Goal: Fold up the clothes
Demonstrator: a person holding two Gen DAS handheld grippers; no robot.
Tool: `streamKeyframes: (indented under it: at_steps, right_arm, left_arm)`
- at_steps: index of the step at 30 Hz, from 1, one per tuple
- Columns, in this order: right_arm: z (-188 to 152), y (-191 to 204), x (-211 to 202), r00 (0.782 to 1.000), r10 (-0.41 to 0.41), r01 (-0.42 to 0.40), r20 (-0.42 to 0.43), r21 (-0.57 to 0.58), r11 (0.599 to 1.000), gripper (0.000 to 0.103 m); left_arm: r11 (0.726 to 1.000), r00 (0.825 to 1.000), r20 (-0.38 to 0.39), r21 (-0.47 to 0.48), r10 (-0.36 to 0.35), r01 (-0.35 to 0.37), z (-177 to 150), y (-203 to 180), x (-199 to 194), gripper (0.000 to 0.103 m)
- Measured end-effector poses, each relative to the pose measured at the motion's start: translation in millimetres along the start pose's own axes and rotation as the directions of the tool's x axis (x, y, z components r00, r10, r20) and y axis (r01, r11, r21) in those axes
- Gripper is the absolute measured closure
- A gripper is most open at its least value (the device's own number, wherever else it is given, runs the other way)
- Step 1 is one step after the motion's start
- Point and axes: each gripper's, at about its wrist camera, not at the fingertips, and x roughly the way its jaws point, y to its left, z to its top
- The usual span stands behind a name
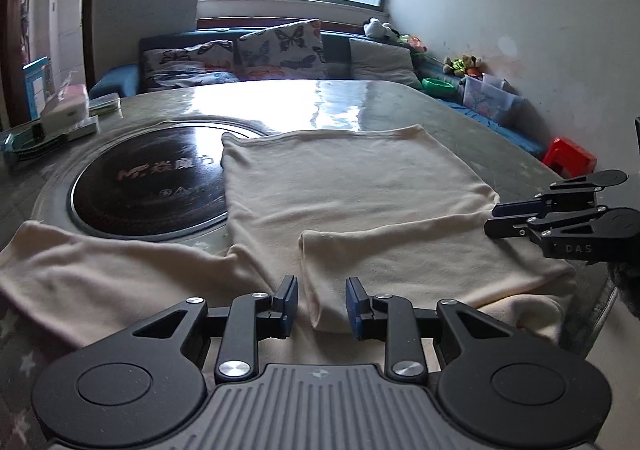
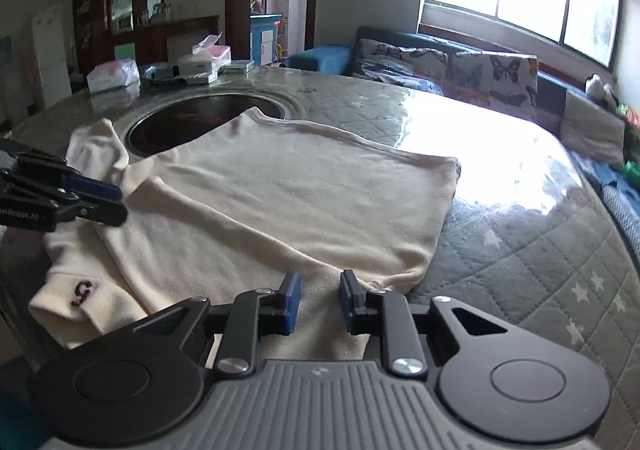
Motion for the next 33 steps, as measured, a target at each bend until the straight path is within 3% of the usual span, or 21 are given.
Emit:
streamKeyframes:
  at_steps: [7,11,15,18,23,28,33]
  right_arm:
    - [7,16,4,0.999,0.038,-0.038,0.003,-0.030,0.999,0.083]
    - [8,33,1,0.997,0.076,-0.075,0.008,-0.074,0.994,0.082]
    - [10,52,2,0.993,0.120,-0.118,0.004,-0.123,0.985,0.082]
    - [14,70,9,0.986,0.165,-0.164,-0.010,-0.170,0.972,0.082]
    - [30,86,17,0.975,0.220,-0.218,-0.015,-0.206,0.954,0.082]
    - [47,97,35,0.971,0.239,-0.237,-0.017,-0.211,0.948,0.072]
    - [55,105,54,0.964,0.264,-0.266,-0.038,-0.188,0.945,0.072]
  left_arm:
    - [1.000,0.999,0.033,-0.011,0.014,-0.013,-1,5,-16,0.070]
    - [0.997,0.997,0.042,-0.046,0.061,-0.059,-5,21,-26,0.061]
    - [0.989,0.991,0.049,-0.092,0.122,-0.117,-9,41,-35,0.059]
    - [0.978,0.984,0.053,-0.134,0.168,-0.159,-11,55,-41,0.049]
    - [0.947,0.959,0.064,-0.191,0.276,-0.260,-14,77,-50,0.029]
    - [0.901,0.931,0.048,-0.273,0.363,-0.337,-16,105,-51,0.027]
    - [0.855,0.907,0.044,-0.354,0.420,-0.379,-15,131,-51,0.027]
